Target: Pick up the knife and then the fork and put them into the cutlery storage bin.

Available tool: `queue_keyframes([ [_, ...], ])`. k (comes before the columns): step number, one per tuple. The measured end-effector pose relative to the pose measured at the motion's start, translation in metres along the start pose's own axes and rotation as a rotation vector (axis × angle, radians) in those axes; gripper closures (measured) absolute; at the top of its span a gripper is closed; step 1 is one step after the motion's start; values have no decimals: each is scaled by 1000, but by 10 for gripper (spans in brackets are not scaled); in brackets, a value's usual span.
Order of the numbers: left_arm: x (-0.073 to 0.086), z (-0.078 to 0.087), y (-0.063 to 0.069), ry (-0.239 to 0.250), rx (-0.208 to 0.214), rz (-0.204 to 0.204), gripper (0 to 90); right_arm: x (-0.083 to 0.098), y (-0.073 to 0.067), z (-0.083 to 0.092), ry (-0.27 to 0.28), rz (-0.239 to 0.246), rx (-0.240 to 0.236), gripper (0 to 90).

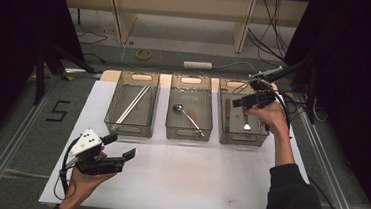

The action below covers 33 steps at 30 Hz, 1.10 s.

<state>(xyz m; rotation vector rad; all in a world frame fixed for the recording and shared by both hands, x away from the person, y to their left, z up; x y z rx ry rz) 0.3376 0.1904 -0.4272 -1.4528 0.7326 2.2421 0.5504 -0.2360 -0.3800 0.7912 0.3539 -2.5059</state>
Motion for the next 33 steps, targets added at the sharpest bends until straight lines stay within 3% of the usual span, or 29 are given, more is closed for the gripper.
queue_keyframes([
  [9, 1, 0, 0, -9, 3, -3, 153, 10, -14, 8, 93, 13, -15, 376],
  [13, 1, -1, 0, -9, 2, -2, 153, 19, -25, 11, 141, 22, -47, 371],
  [21, 1, -1, 0, -7, -1, 3, 153, 41, -49, 16, 224, 57, -64, 368],
  [33, 1, -1, -1, -11, -1, 17, 153, 75, -82, 19, 320, 76, -159, 352],
])
Point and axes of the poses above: each handheld gripper's, and its own axes: z roughly backward along the jaws, x roughly out of its underside, y roughly to its right, the point moved 3 cm from there along -z, roughly forward along the jaws, and after that the axes turned 5 degrees about z, right-handed, at the moved point
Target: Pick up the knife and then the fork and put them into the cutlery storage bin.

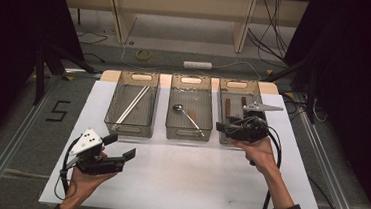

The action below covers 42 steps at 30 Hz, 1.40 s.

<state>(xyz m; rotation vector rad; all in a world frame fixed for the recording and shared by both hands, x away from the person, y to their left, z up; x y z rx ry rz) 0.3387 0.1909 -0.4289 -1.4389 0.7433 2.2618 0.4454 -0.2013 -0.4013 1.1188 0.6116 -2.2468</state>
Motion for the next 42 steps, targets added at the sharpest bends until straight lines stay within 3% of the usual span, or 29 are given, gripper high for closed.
queue_keyframes([
  [12, 1, -1, 0, -15, 6, 2, 153, 26, -28, 14, 92, 28, -59, 323],
  [23, 2, 1, 0, -16, 17, 7, 153, 46, -47, 23, 118, 45, -91, 319],
  [30, 2, 1, 0, -18, 23, 9, 153, 59, -55, 29, 141, 57, -94, 314],
  [42, 2, 0, 0, -19, 32, 16, 153, 77, -56, 40, 169, 81, -80, 295],
])
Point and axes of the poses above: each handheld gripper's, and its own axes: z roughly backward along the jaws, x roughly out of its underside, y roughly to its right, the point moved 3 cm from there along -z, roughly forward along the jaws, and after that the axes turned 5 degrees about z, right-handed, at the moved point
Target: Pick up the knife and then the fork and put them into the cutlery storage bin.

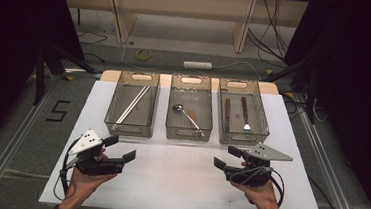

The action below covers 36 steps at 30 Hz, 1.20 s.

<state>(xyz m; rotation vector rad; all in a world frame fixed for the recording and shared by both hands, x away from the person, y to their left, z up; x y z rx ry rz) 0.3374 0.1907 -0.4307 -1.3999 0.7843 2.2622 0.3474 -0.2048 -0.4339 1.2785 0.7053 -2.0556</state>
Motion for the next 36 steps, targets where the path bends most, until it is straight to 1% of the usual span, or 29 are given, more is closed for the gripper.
queue_keyframes([
  [4, 0, 0, 0, -1, 4, 1, 153, 4, -2, 2, -9, 4, 1, 284],
  [11, 0, -2, 1, -4, 13, 2, 153, 8, -2, 5, -4, 15, 17, 277],
  [15, 0, -2, 2, -6, 17, 1, 153, 12, -2, 9, -4, 9, 27, 277],
  [25, 1, -2, 2, -6, 25, 8, 153, 19, -5, 11, -29, 16, 32, 271],
  [28, 1, -2, 2, -8, 27, 7, 153, 20, -4, 11, -36, 22, 33, 270],
  [36, 1, -2, 2, -8, 26, 6, 153, 19, -4, 12, -26, 21, 39, 269],
])
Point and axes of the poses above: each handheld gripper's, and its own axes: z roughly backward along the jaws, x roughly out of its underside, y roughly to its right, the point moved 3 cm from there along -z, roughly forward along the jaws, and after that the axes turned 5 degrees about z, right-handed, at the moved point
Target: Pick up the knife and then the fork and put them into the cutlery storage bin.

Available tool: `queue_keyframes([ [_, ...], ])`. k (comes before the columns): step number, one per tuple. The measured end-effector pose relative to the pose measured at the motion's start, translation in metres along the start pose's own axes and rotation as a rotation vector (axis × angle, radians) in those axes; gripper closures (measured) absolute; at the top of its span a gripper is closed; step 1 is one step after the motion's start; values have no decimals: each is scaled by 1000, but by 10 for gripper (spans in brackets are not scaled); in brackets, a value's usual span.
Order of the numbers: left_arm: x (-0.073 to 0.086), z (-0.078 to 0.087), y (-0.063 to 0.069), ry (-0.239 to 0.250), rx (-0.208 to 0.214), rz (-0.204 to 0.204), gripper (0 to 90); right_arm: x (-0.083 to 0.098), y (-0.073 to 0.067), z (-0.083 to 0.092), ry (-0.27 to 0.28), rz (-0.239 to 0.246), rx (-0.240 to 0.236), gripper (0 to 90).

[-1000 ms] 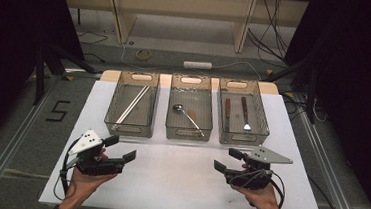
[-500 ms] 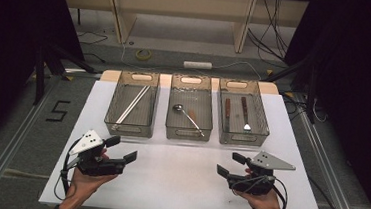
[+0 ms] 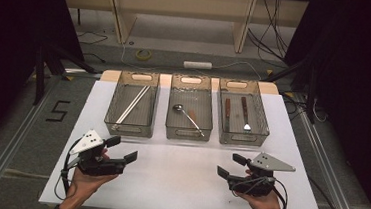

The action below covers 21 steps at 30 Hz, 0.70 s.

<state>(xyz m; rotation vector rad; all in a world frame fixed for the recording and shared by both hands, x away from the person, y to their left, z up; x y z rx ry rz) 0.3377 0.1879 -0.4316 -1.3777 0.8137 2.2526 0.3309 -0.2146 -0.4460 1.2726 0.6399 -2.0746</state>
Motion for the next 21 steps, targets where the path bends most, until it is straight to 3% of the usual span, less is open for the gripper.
queue_keyframes([
  [21, 0, 0, 0, 1, -2, 0, 153, -1, -1, 0, -3, 7, 4, 267],
])
Point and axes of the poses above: each handheld gripper's, and its own axes: z roughly backward along the jaws, x roughly out of its underside, y roughly to its right, the point moved 3 cm from there along -z, roughly forward along the jaws, and after that the axes turned 5 degrees about z, right-handed, at the moved point
